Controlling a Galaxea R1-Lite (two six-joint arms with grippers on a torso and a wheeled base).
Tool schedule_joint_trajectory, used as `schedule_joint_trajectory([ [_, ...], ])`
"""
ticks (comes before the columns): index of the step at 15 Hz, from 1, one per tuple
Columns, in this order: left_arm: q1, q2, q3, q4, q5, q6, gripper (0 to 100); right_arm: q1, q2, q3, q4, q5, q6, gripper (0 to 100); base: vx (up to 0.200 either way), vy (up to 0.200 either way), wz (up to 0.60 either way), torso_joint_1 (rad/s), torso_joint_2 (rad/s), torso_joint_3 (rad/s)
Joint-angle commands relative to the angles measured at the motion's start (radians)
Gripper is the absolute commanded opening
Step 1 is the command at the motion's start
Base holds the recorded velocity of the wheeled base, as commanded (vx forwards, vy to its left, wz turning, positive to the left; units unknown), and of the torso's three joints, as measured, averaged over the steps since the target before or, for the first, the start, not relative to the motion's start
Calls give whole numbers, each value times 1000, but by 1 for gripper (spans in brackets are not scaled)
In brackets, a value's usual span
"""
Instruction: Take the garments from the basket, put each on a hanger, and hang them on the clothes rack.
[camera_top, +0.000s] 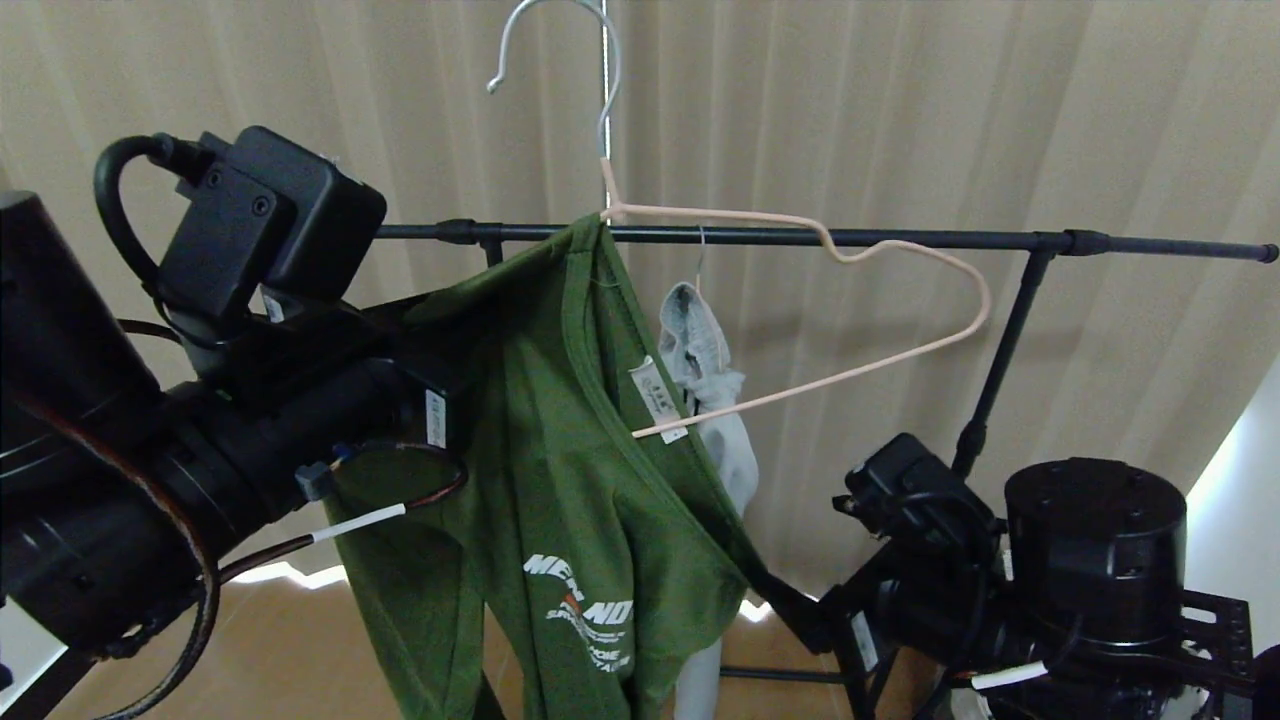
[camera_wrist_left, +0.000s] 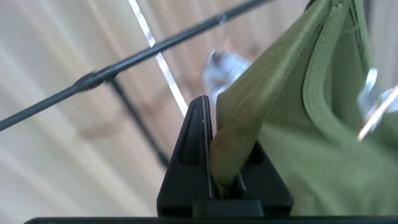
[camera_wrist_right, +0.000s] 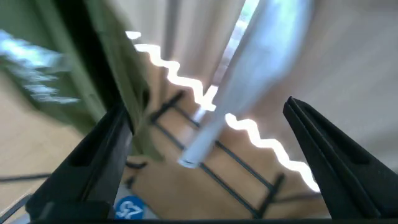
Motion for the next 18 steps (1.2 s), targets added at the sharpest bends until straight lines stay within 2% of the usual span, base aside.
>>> schedule_joint_trajectory([
  [1,47,-11,40,-1,-2,30,0,-121,-87,16,5,-3,-4,100,0,0,0,0,0,0],
  [5,101,-42,138,-3,-6,122,0,-343,-121,-11,-8,-2,-66,100,0,0,0,0,0,0],
  [9,139,-46,232,-3,-6,188,0,-365,-130,-82,-9,7,-62,100,0,0,0,0,0,0],
  [11,170,-40,249,-3,-5,231,0,-346,-153,-90,-5,18,-62,100,0,0,0,0,0,0],
  [14,186,-6,223,-3,6,199,0,-242,-211,-68,12,69,-64,100,0,0,0,0,0,0],
  [15,186,-6,223,-3,6,199,0,-242,-211,-68,12,69,-64,100,0,0,0,0,0,0],
  [16,176,0,209,-3,20,140,0,-176,-242,-73,69,93,-66,100,0,0,0,0,0,0],
  [18,145,12,204,-3,23,68,0,-109,-256,-94,120,106,-69,100,0,0,0,0,0,0],
])
